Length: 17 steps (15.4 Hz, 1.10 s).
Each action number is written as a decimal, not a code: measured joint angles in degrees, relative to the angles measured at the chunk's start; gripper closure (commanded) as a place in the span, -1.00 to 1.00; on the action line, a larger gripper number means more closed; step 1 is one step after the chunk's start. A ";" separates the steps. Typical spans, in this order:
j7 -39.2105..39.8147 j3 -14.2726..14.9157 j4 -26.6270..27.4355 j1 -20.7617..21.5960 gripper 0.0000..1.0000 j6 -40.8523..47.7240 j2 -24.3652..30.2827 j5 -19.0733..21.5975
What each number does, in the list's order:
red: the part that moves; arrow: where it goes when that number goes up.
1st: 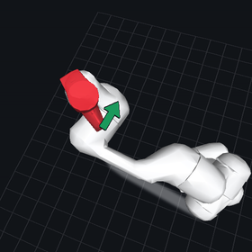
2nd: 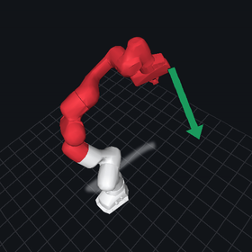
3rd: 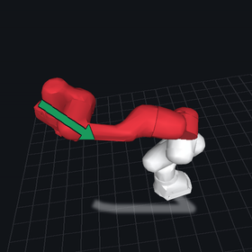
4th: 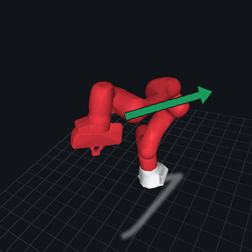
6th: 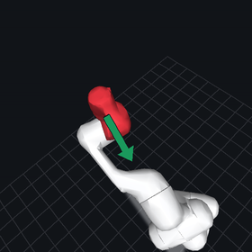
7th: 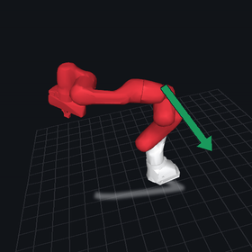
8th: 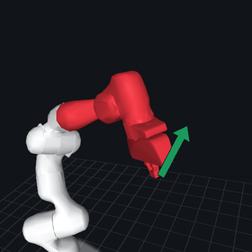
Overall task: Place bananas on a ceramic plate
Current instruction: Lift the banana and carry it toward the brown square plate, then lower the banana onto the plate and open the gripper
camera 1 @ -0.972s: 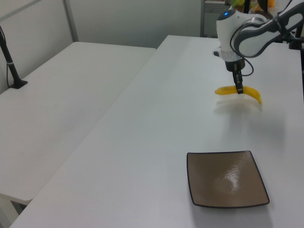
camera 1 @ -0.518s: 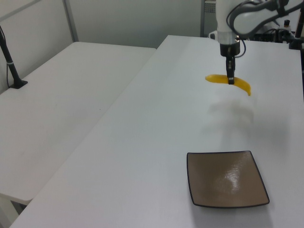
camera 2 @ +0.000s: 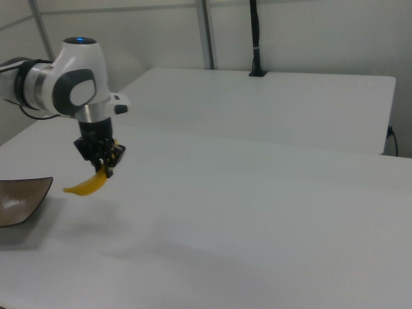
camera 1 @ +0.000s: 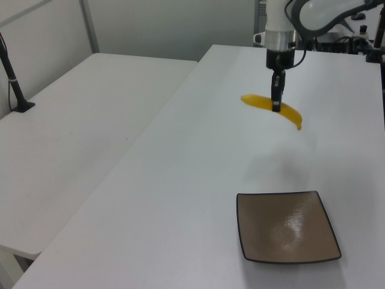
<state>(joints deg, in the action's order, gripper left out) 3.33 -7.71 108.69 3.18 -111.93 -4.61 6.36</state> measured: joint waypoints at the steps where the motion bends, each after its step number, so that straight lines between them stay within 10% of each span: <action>1: -2.21 -2.05 -0.05 0.20 0.44 0.00 0.00 0.01; 9: -16.74 -15.19 -0.01 4.13 0.37 0.01 -0.48 0.09; 10: -17.63 -15.88 0.00 4.77 0.10 0.00 -0.62 0.09; 11: -18.18 -16.37 0.02 5.51 -0.79 0.00 -0.85 0.09; 12: -18.55 -16.65 0.06 6.60 -1.00 0.00 -1.24 0.10; 17: -24.57 -16.92 -0.06 10.69 -1.00 -2.72 -3.37 0.08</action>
<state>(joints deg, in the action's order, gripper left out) -21.24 -24.63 108.63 13.87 -114.65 -7.97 6.45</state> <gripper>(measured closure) 0.317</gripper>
